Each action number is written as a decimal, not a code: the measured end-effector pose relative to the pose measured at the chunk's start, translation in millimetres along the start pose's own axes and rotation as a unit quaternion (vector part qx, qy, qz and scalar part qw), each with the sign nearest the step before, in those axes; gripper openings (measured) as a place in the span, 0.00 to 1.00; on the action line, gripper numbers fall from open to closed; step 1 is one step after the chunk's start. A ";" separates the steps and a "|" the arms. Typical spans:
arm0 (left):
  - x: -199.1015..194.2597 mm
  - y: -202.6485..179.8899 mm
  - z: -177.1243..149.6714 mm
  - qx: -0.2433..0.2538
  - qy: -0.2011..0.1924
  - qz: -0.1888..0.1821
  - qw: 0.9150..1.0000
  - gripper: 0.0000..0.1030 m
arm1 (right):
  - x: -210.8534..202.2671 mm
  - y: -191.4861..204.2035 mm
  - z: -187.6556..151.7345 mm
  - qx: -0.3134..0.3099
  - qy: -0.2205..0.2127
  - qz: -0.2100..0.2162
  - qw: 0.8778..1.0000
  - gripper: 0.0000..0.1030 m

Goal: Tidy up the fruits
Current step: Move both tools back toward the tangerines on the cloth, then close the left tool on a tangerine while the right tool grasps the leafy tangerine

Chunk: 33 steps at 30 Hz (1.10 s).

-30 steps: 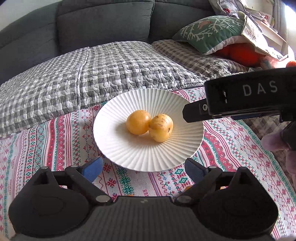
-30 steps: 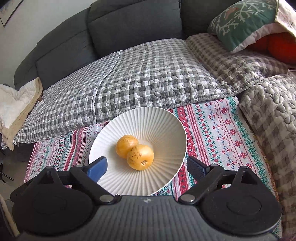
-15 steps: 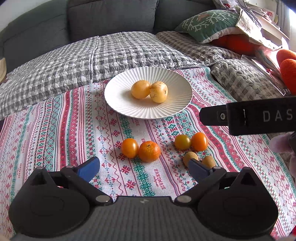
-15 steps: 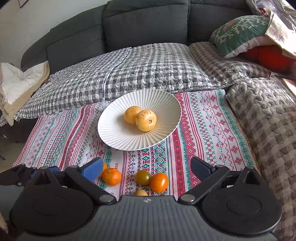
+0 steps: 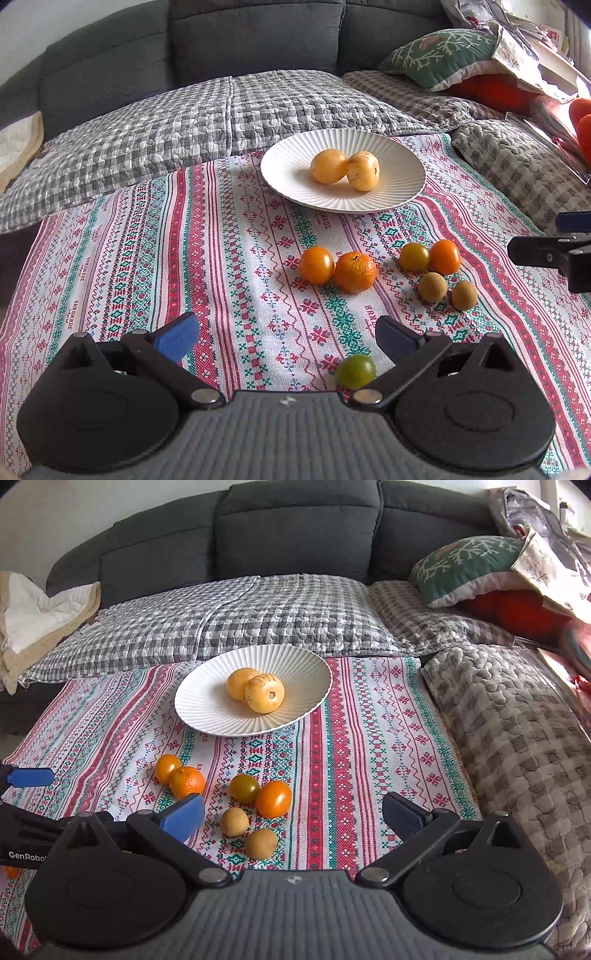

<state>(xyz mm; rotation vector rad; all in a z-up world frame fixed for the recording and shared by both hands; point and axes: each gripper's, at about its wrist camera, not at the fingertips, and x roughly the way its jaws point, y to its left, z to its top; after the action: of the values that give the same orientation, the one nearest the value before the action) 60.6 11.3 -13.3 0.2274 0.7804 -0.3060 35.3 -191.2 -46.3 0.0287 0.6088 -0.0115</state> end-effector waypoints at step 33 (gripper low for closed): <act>52.2 -23.5 11.7 -0.002 0.016 -0.081 0.997 0.38 | -3.4 84.0 -50.4 -0.233 0.125 0.318 0.910 0.53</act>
<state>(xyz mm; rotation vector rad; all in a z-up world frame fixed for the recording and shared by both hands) 95.0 -24.0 -44.8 0.1655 0.8323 -0.4539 5.3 -105.7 -83.7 -0.2407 0.8223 0.7833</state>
